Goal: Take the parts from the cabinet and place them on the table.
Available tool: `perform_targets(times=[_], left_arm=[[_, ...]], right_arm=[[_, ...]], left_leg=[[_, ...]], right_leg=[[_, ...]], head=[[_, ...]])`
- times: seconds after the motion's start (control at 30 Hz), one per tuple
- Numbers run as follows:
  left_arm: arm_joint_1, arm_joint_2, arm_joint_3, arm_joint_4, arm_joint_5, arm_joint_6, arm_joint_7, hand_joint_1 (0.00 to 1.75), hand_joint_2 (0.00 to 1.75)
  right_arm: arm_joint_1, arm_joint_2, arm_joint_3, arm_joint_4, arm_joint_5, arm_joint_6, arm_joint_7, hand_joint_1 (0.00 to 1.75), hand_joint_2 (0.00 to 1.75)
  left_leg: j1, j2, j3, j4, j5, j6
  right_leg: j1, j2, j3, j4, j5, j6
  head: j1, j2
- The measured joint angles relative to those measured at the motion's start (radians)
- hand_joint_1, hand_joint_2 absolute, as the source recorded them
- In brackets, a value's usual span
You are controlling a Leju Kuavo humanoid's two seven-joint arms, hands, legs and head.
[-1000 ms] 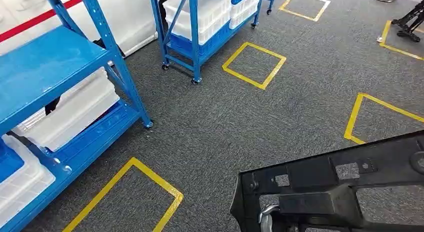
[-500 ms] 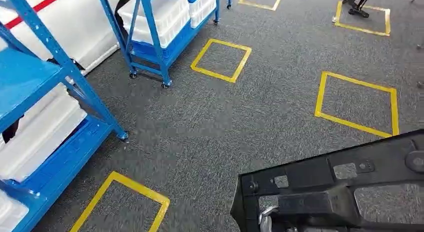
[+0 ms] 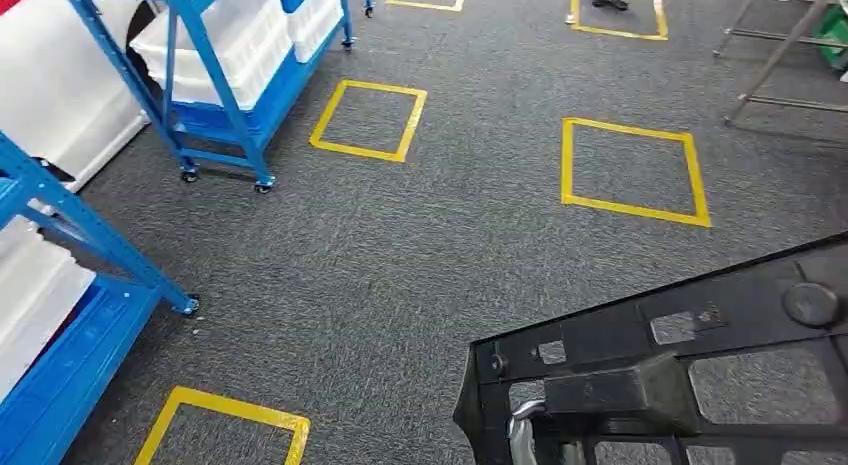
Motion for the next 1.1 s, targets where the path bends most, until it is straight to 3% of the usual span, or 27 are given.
perform_targets(times=[0.03,0.07,0.1,0.13,0.17,0.2,0.23,0.27,0.3,0.33,0.4,0.43,0.47,0.53,0.6,0.63,0.67,0.73,0.77,0.8,0.83,0.93,0.97,1.0,1.03,1.07,1.1], left_arm=[[0.002,0.001,0.0,0.0,0.0,0.0,0.0,0.0,0.0],[0.004,0.002,0.0,0.0,0.0,-0.002,0.0,0.0,0.0],[0.005,0.003,0.0,0.0,0.001,-0.005,0.0,0.0,0.0],[0.006,0.003,0.0,0.0,0.002,-0.008,-0.002,0.0,0.0],[0.006,0.004,0.0,0.0,0.002,-0.009,-0.003,0.0,0.0],[0.005,0.005,0.0,0.0,0.002,-0.01,-0.004,0.0,0.0],[0.003,0.005,0.0,0.0,0.002,-0.014,-0.009,0.0,0.0],[0.001,0.004,0.0,0.0,0.012,-0.031,-0.026,0.0,0.0],[-0.012,-0.028,-0.013,0.0,-0.002,-0.016,-0.027,0.0,0.0],[-0.049,-0.061,-0.041,-0.001,-0.025,0.047,0.012,0.0,0.0],[-0.207,-0.139,-0.142,0.053,-0.075,0.178,0.17,0.0,0.0],[-0.293,-0.164,-0.184,0.093,-0.097,0.195,0.204,0.0,0.0],[-0.35,-0.191,-0.209,0.112,-0.114,0.205,0.201,0.0,0.0],[-0.425,-0.226,-0.212,0.143,-0.152,0.218,0.154,0.0,0.0],[-0.439,-0.234,-0.212,0.164,-0.197,0.223,0.124,0.0,0.0],[-0.44,-0.241,-0.212,0.174,-0.222,0.223,0.116,0.0,0.0],[-0.435,-0.242,-0.211,0.179,-0.24,0.222,0.111,0.0,0.0],[-0.431,-0.246,-0.211,0.187,-0.277,0.222,0.1,0.0,0.0],[-0.433,-0.248,-0.211,0.19,-0.29,0.221,0.097,0.0,0.0],[-0.434,-0.251,-0.211,0.192,-0.295,0.22,0.095,0.0,0.0],[-0.435,-0.252,-0.209,0.193,-0.298,0.219,0.093,0.0,0.0],[-0.432,-0.259,-0.209,0.201,-0.303,0.219,0.093,0.0,0.0],[-0.434,-0.267,-0.209,0.203,-0.304,0.219,0.093,0.0,0.0],[-0.436,-0.269,-0.209,0.204,-0.304,0.22,0.092,0.0,0.0],[-0.437,-0.271,-0.209,0.205,-0.304,0.219,0.091,0.0,0.0],[-0.436,-0.271,-0.209,0.206,-0.307,0.219,0.091,0.0,0.0],[-0.433,-0.271,-0.208,0.206,-0.312,0.216,0.09,0.0,0.0]], right_arm=[[-0.005,-0.003,0.005,0.0,0.0,-0.003,0.002,1.75,1.75],[-0.009,-0.006,0.01,0.001,0.001,-0.008,0.006,1.75,1.75],[-0.009,-0.01,0.014,0.002,0.001,-0.017,0.01,1.75,1.75],[-0.009,-0.013,0.019,0.003,0.0,-0.025,0.012,1.75,1.75],[-0.009,-0.016,0.023,0.005,-0.002,-0.032,0.014,1.75,1.75],[-0.009,-0.02,0.027,0.005,-0.005,-0.039,0.015,1.75,1.75],[-0.009,-0.024,0.035,0.005,-0.006,-0.044,0.016,1.75,1.75],[-0.011,-0.027,0.04,0.005,-0.005,-0.048,0.024,1.75,1.75],[-0.018,-0.028,0.047,0.009,0.004,-0.038,0.045,1.75,1.75],[-0.031,-0.027,0.048,0.017,0.016,-0.027,0.078,1.75,1.75],[-0.071,-0.026,0.058,0.051,0.045,-0.013,0.122,1.75,1.75],[-0.098,-0.029,0.066,0.068,0.052,-0.01,0.132,1.75,1.75],[-0.123,-0.032,0.078,0.08,0.053,-0.008,0.142,1.75,1.75],[-0.164,-0.043,0.111,0.1,0.043,-0.02,0.162,1.75,1.75],[-0.186,-0.055,0.136,0.11,0.035,-0.05,0.175,1.75,1.75],[-0.189,-0.061,0.147,0.113,0.031,-0.064,0.176,1.75,1.75],[-0.19,-0.067,0.155,0.113,0.029,-0.073,0.176,1.75,1.75],[-0.188,-0.076,0.167,0.11,0.024,-0.094,0.176,1.75,1.75],[-0.186,-0.078,0.171,0.107,0.021,-0.099,0.176,1.75,1.75],[-0.186,-0.081,0.176,0.105,0.019,-0.102,0.176,1.75,1.75],[-0.187,-0.084,0.181,0.104,0.019,-0.103,0.175,1.75,1.75],[-0.184,-0.091,0.191,0.099,0.018,-0.104,0.175,1.75,1.75],[-0.183,-0.092,0.193,0.098,0.018,-0.105,0.175,1.75,1.75],[-0.181,-0.095,0.193,0.096,0.018,-0.106,0.175,1.75,1.75],[-0.181,-0.096,0.196,0.092,0.017,-0.106,0.174,1.75,1.75],[-0.183,-0.097,0.197,0.092,0.016,-0.108,0.174,1.75,1.75],[-0.183,-0.098,0.198,0.092,0.016,-0.111,0.174,1.75,1.75]], left_leg=[[-0.001,0.018,0.0,0.0,0.001,0.003],[-0.003,0.034,-0.001,0.0,0.001,0.004],[-0.005,0.052,-0.001,0.0,-0.001,0.004],[-0.005,0.068,-0.001,0.001,-0.003,0.003],[-0.005,0.082,0.0,0.001,-0.004,0.001],[-0.005,0.094,0.002,0.001,-0.006,-0.002],[-0.004,0.106,0.007,0.001,-0.01,-0.006],[-0.004,0.118,0.012,0.004,-0.014,-0.011],[-0.008,0.128,0.016,0.006,-0.019,-0.016],[-0.02,0.129,0.016,0.016,-0.022,-0.021],[-0.022,0.128,0.001,0.012,-0.014,-0.028],[-0.019,0.132,-0.003,0.01,-0.011,-0.034],[-0.014,0.132,-0.004,0.018,-0.018,-0.042],[-0.008,0.069,-0.026,0.102,-0.078,-0.043],[-0.009,0.043,-0.099,0.266,-0.152,-0.042],[-0.009,0.04,-0.135,0.331,-0.169,-0.041],[-0.009,0.039,-0.152,0.344,-0.157,-0.038],[-0.01,0.031,-0.124,0.234,-0.068,-0.026],[-0.011,0.016,-0.092,0.143,-0.013,-0.021],[-0.01,-0.029,-0.067,0.069,0.013,-0.016],[-0.009,-0.056,-0.064,0.055,0.01,-0.016],[-0.017,-0.035,-0.062,0.05,0.01,-0.008],[-0.011,-0.022,-0.057,0.033,0.018,0.002],[-0.008,-0.005,-0.049,0.022,0.024,0.009],[-0.008,0.005,-0.046,0.014,0.027,0.017],[-0.011,0.02,-0.045,0.013,0.027,0.018],[-0.013,0.035,-0.045,0.014,0.025,0.02]], right_leg=[[-0.001,-0.039,-0.032,0.062,-0.04,0.006],[-0.005,-0.059,-0.073,0.145,-0.08,0.01],[-0.01,-0.066,-0.112,0.224,-0.11,0.015],[-0.014,-0.069,-0.135,0.268,-0.117,0.019],[-0.019,-0.071,-0.133,0.263,-0.101,0.023],[-0.023,-0.076,-0.106,0.21,-0.064,0.026],[-0.025,-0.085,-0.056,0.12,-0.018,0.026],[-0.025,-0.115,0.002,0.02,0.022,0.025],[-0.016,-0.184,0.032,-0.041,0.015,0.021],[-0.014,-0.18,0.025,-0.047,0.023,0.011],[-0.009,-0.174,0.011,-0.037,0.023,0.005],[-0.006,-0.171,0.007,-0.038,0.027,-0.002],[-0.016,-0.153,0.011,-0.051,0.037,-0.016],[-0.015,-0.116,0.012,-0.056,0.047,-0.031],[-0.014,-0.061,0.013,-0.055,0.048,-0.033],[-0.012,-0.039,0.013,-0.053,0.048,-0.033],[-0.009,-0.019,0.013,-0.05,0.048,-0.033],[-0.005,0.012,0.014,-0.042,0.043,-0.029],[-0.005,0.022,0.015,-0.038,0.039,-0.027],[-0.008,0.03,0.014,-0.036,0.035,-0.024],[-0.004,0.038,0.006,-0.031,0.036,-0.019],[-0.018,0.066,-0.003,-0.041,0.045,0.001],[-0.011,0.078,-0.004,-0.044,0.047,0.01],[-0.01,0.043,-0.006,-0.029,0.033,0.011],[-0.005,-0.016,-0.029,0.018,-0.001,0.013],[-0.005,-0.048,-0.065,0.089,-0.037,0.016],[-0.009,-0.062,-0.109,0.173,-0.073,0.019]], head=[[0.005,0.0],[0.006,0.0],[0.007,0.0],[0.006,0.0],[0.007,0.0],[0.007,0.0],[0.007,0.0],[0.007,0.0],[0.006,0.0],[0.005,0.0],[-0.007,0.0],[-0.001,0.0],[0.0,0.0],[0.0,0.0],[-0.007,0.0],[-0.008,0.0],[-0.008,0.0],[-0.008,0.0],[-0.008,0.0],[-0.007,0.0],[-0.002,0.0],[-0.005,0.0],[-0.003,0.0],[-0.004,0.0],[0.005,0.0],[0.008,0.0],[0.008,0.0]])
